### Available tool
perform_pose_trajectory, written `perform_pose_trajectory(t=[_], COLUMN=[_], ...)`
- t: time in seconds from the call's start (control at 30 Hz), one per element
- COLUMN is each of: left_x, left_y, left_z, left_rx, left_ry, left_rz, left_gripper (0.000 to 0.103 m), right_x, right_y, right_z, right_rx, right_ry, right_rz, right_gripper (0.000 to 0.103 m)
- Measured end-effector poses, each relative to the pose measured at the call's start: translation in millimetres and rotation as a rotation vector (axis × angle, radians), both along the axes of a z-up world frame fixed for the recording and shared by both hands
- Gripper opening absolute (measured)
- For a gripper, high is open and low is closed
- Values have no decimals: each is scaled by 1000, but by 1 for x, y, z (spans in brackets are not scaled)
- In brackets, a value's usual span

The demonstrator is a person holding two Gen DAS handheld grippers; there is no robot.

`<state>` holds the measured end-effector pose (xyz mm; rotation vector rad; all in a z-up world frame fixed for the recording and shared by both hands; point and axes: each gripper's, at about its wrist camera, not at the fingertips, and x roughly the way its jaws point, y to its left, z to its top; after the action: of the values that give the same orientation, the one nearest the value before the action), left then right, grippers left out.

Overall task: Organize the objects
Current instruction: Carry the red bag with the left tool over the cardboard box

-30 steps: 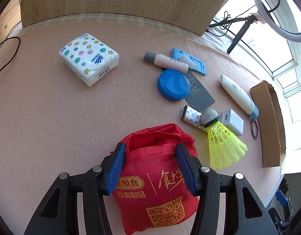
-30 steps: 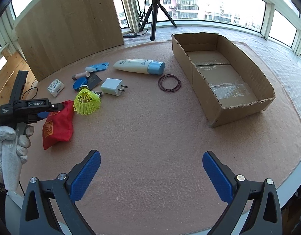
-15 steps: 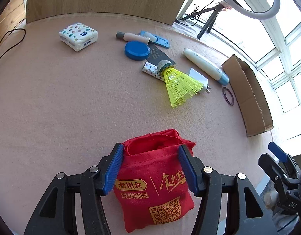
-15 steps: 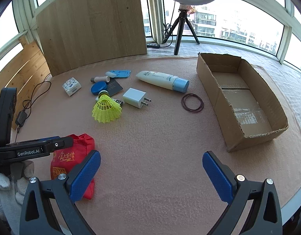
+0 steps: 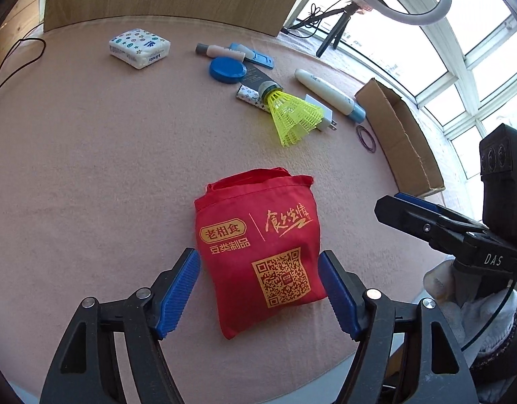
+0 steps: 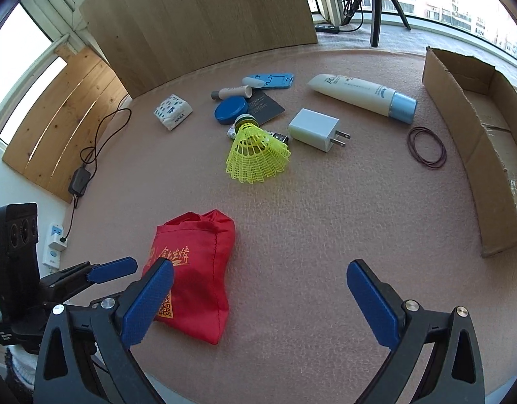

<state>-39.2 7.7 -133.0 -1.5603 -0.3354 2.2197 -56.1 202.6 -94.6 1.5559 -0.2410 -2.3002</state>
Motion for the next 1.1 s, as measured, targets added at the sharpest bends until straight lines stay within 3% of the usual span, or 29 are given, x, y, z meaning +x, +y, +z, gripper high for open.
perform_pose_trajectory(t=[0.1,0.3,0.47,0.53,0.7,1.1], left_x=[-1,-7,-9,-8,-7,-6], left_y=[-1,-8,-11,-10,-8,26], left_z=[-8,-25,-33,-36,-36,-14], left_rx=[18,69,115,126,119,105], left_ry=[-19,-63,-85,-94,-90,-54], left_rz=[-7,7,4,1,8,-28], left_gripper=[73,68,68,68,66,59], right_x=[-6,-15,-20,-20,-23,-15], right_y=[-11,-31,-44,-51,-55,-20], right_z=[-10,-30,-39,-42,-44,-22], right_rx=[-35,-95,-83,-82,-120,-136], right_ry=[-53,-165,-199,-211,-228,-180], right_rz=[38,86,109,129,141,85], right_gripper=[91,89,88,75,56,54])
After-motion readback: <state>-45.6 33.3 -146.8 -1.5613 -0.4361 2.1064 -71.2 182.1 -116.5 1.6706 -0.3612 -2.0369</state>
